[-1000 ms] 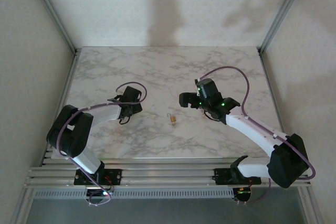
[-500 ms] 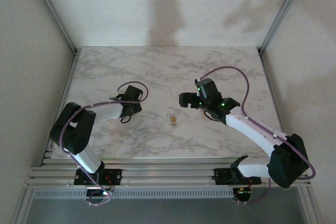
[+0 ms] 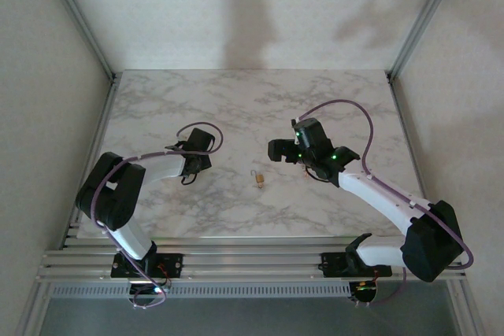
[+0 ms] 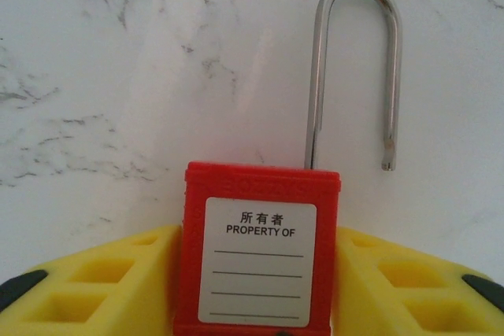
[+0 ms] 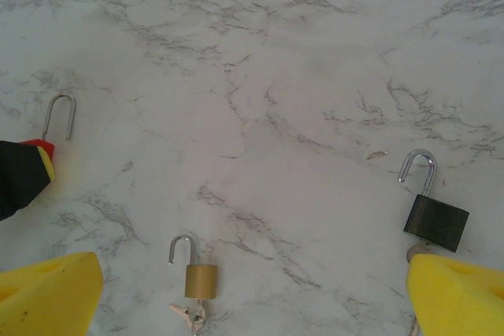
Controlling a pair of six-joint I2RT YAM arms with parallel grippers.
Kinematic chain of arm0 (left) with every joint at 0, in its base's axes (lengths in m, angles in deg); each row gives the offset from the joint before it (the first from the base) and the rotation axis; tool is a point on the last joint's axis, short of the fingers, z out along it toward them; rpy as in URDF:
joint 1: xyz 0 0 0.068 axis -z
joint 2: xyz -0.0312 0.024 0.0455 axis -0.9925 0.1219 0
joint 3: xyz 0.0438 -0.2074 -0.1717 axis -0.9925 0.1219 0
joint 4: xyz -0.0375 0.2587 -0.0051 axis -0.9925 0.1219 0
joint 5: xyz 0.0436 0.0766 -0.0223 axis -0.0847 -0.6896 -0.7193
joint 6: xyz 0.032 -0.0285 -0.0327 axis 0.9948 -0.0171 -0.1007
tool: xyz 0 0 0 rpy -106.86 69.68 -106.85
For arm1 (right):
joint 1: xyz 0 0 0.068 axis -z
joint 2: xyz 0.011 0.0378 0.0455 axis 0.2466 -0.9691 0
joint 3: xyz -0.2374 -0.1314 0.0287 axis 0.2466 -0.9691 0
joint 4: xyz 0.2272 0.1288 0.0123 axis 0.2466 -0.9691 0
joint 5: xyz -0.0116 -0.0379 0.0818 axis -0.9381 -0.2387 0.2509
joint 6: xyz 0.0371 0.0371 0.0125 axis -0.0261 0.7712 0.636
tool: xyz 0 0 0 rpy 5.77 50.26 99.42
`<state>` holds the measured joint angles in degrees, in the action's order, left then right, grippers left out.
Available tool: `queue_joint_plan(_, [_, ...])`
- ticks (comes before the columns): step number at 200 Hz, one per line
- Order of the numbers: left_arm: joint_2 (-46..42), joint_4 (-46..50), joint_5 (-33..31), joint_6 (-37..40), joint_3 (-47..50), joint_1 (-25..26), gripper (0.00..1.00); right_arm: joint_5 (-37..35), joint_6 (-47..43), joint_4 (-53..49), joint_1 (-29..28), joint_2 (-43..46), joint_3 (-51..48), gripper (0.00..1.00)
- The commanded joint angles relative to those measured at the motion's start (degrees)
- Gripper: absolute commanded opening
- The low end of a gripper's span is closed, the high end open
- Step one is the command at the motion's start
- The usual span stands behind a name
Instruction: Lock with the key
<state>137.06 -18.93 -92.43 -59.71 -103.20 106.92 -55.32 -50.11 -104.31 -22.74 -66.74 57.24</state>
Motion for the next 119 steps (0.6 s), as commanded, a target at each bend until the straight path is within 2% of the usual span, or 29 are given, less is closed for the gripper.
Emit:
queue_joint_plan(1, [1.4, 0.1, -1.4, 0.7, -1.1, 0.4, 0.47, -0.7, -0.7, -1.2, -0.5, -0.4, 1.5, 0.99])
queue_joint_plan(72, [1.1, 0.2, -1.4, 1.0, -0.8, 0.3, 0.36, -0.7, -0.8, -1.2, -0.5, -0.4, 1.5, 0.99])
queue_joint_plan(98, [0.6, 0.4, -1.4, 1.1, -0.5, 0.4, 0.28, -0.7, -0.8, -1.3, -0.5, -0.3, 1.5, 0.99])
queue_joint_plan(119, [-0.2, 0.6, -1.3, 1.1, -0.2, 0.4, 0.16, -0.8, -0.7, -1.2, -0.5, -0.1, 1.5, 0.99])
